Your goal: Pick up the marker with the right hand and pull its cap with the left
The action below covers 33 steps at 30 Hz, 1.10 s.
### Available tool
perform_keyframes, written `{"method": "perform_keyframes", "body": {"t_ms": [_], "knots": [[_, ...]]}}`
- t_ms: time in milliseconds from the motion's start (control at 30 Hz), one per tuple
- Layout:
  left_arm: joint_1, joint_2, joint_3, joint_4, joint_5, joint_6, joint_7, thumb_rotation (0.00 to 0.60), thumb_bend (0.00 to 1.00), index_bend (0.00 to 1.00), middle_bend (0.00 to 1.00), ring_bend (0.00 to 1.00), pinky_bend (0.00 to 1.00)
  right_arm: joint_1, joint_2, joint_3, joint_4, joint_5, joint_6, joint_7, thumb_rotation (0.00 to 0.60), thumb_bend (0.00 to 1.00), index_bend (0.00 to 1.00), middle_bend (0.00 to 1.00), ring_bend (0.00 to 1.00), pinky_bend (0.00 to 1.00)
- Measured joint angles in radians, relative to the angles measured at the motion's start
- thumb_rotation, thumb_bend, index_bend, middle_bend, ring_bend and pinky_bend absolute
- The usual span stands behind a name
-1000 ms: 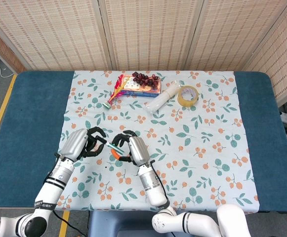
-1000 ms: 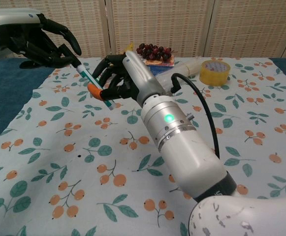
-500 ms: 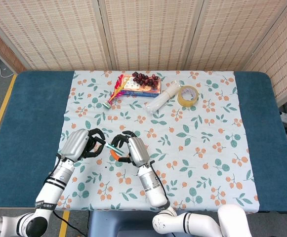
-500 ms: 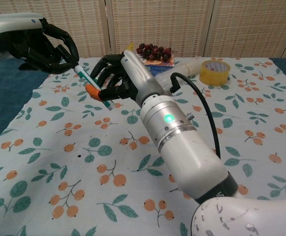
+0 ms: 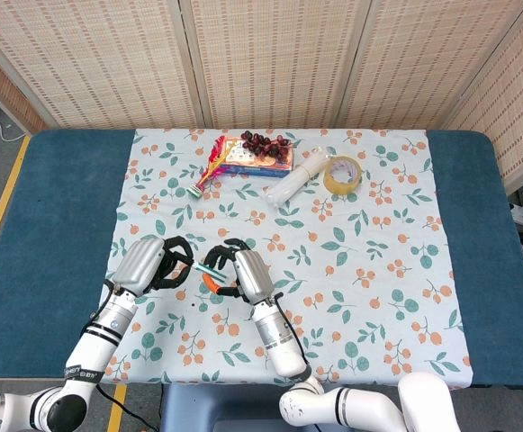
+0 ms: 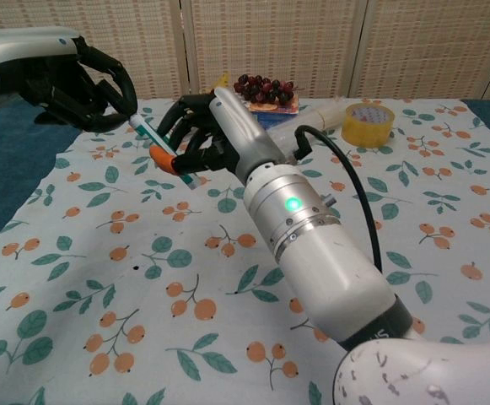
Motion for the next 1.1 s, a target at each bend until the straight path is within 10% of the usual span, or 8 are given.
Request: {"method": "perform_keyframes", "body": {"t_ms": [667, 1100], "knots": [[0.010, 0.000, -0.006, -0.001, 0.018, 0.009, -0.034, 0.600, 0.79, 0.78, 1.00, 0.87, 0.96, -0.003, -0.005, -0.009, 0.007, -0.009, 0.002, -0.010, 0.600, 0.41, 0.92, 0.81, 0.53, 0.22], [0.039, 0.019, -0.003, 0.054, 0.027, 0.023, -0.057, 0.600, 0.76, 0.78, 1.00, 0.87, 0.96, -0.048, 0.105, -0.074, 0.009, -0.036, -0.002, -0.080, 0.600, 0.40, 0.92, 0.81, 0.53, 0.22]]}}
